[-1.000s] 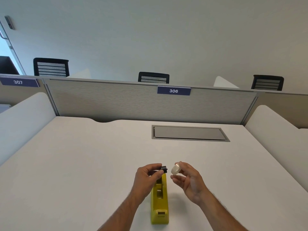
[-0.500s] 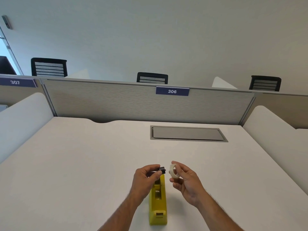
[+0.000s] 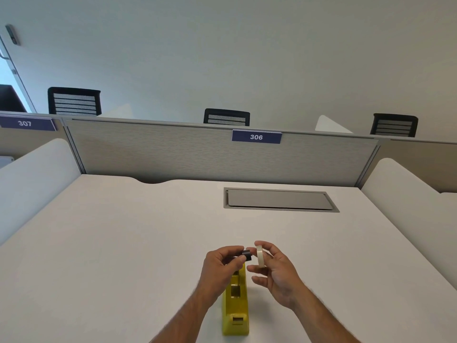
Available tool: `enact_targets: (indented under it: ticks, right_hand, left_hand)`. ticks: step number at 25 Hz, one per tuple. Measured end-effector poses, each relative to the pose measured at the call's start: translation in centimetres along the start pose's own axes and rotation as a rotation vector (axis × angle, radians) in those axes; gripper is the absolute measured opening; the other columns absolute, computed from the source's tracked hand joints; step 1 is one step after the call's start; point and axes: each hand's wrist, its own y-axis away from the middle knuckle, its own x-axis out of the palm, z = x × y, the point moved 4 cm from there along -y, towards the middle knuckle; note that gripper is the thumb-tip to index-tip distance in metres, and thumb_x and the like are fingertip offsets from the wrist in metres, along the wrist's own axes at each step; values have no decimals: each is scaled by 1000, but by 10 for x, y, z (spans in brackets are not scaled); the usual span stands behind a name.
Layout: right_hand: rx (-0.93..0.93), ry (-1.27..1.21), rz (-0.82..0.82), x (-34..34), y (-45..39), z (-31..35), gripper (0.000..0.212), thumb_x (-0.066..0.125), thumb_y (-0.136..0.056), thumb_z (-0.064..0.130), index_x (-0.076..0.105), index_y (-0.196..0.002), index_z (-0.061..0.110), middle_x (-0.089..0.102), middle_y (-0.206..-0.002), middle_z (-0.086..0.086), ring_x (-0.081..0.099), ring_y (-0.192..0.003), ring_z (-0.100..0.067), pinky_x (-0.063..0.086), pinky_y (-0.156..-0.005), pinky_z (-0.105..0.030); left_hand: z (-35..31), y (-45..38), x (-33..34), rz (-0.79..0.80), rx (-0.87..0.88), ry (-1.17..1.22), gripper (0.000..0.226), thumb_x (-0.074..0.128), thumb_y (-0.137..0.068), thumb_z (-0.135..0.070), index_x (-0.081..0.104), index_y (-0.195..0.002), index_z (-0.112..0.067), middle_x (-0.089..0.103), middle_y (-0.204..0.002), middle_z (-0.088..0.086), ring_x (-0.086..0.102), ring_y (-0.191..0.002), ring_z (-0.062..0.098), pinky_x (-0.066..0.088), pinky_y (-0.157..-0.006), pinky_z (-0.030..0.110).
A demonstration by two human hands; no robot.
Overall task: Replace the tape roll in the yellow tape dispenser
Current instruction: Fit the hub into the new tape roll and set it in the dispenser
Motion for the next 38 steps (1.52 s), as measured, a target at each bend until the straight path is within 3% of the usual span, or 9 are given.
enact_targets:
  ticks: [6,10,15,19,23,28,31,35,38]
  right_hand:
    - [-30,94,17,5,0,-3,23,49,-104,15,69,-109,24,74,-98,-11,64,-78,-23,53,-59,-33]
    - [-75,150,-9,4,0,-1,21,56,-100,15,72,-110,24,78,-102,-7,75,-88,-27,59,-66,-35]
    - [-123,241,-59,-1,-1,2,21,57,-99,12,74,-111,20,79,-96,-7,76,-78,-31,61,-60,-33]
    - [-106,157,13,0,-2,2,18,64,-95,17,74,-110,18,77,-103,-14,74,-90,-37,61,-71,-34]
    - [-117,134,76,-1,-3,2,34,79,-82,23,72,-114,16,74,-112,-15,72,-101,-34,61,-78,-39]
    - [-105,123,163,2,-5,2,57,87,-67,8,66,-120,11,73,-117,-14,69,-108,-35,60,-84,-46]
    - [-104,112,165,3,-6,2,49,81,-68,3,69,-115,11,72,-117,-16,69,-109,-36,59,-89,-47]
    - [-112,78,98,7,-7,3,40,86,-74,20,73,-110,11,73,-112,-17,71,-105,-33,61,-83,-45]
    - [-119,64,72,7,-9,0,45,87,-69,10,71,-111,8,72,-114,-18,70,-106,-34,60,-85,-41]
  left_hand:
    - [-1,1,5,49,24,-22,26,74,-89,-14,79,-107,-32,80,-100,-13,75,-98,10,62,-89,34]
    - [-3,1,4,39,14,-40,26,74,-89,-15,78,-108,-33,80,-101,-13,74,-99,10,61,-93,38]
    - [-5,3,4,41,14,-91,27,74,-89,-15,78,-105,-36,80,-99,-15,74,-97,8,61,-93,37]
    - [-6,3,3,37,24,-110,28,72,-90,-11,78,-111,-29,80,-102,-12,74,-96,9,61,-92,36]
    - [-7,3,2,43,23,-129,28,71,-91,-12,77,-114,-28,79,-104,-12,73,-97,9,62,-91,33]
    - [-6,2,-1,48,11,-113,28,72,-90,-10,78,-112,-27,80,-102,-10,75,-95,10,63,-89,34]
    - [-5,2,-3,30,14,-113,27,72,-90,-10,78,-111,-26,80,-101,-8,75,-93,11,63,-87,34]
    - [-6,2,-1,38,31,-132,26,73,-90,-13,78,-112,-26,79,-102,-9,74,-94,12,63,-86,32]
    - [-5,3,-2,23,29,-104,26,74,-89,-13,78,-111,-26,80,-102,-9,75,-93,11,63,-86,31]
